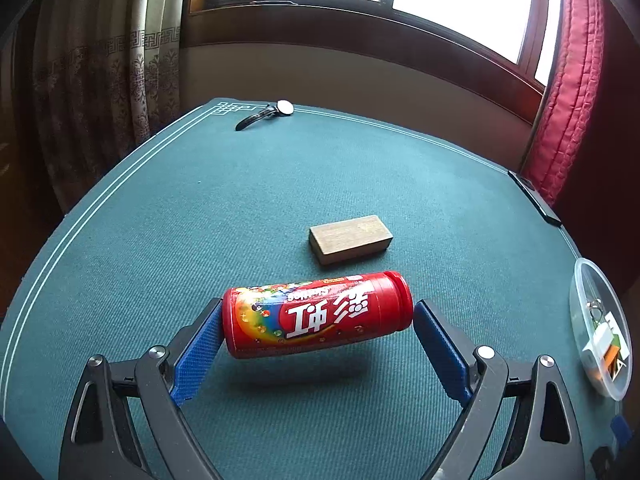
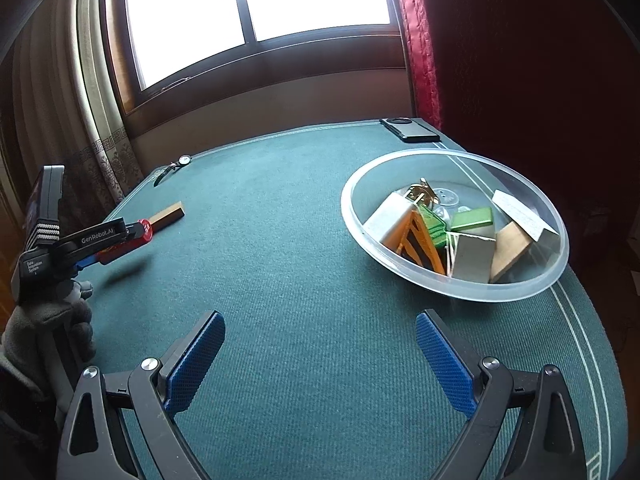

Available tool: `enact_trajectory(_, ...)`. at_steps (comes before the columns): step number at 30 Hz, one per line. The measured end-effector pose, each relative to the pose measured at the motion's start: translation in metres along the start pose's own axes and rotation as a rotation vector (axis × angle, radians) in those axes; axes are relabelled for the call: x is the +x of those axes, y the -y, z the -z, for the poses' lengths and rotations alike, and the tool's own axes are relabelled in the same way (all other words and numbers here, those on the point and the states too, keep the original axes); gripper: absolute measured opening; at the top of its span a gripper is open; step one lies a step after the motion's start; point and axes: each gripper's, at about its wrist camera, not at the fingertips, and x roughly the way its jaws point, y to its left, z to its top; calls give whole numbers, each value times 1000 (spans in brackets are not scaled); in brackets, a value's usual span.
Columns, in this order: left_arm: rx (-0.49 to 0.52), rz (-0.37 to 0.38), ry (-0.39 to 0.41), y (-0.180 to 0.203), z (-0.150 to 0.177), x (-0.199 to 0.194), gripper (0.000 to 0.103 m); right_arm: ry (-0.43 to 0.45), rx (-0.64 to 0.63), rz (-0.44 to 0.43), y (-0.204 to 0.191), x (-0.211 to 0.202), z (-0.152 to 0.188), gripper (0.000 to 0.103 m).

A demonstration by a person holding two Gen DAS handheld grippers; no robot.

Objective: Organize rigid objects
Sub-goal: 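Grasp the wooden block with the right gripper while the left gripper holds the red can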

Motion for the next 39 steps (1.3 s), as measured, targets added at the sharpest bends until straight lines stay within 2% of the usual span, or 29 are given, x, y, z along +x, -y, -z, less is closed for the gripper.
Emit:
enact_trajectory(9,-25,-60,41,-39,7,-15,93,-46,-62,-83,-38,28,-24,98)
enact_trajectory(14,-72,-80,58,-57,10,-19,93,-73,-90,-115,-60,45,-34,98)
enact_trajectory(23,-99,-109,110,-66,10,-28,93,-106,-153,-142,-96,77,-52,98)
enact_trajectory(30,-150,-118,94,-76,10,-25,93,-123,-231,-149,-123,108,-67,98)
enact_trajectory(39,-228,-114,57,-88,11,-15,93,-193,-279,-211,-153,149,-85,98)
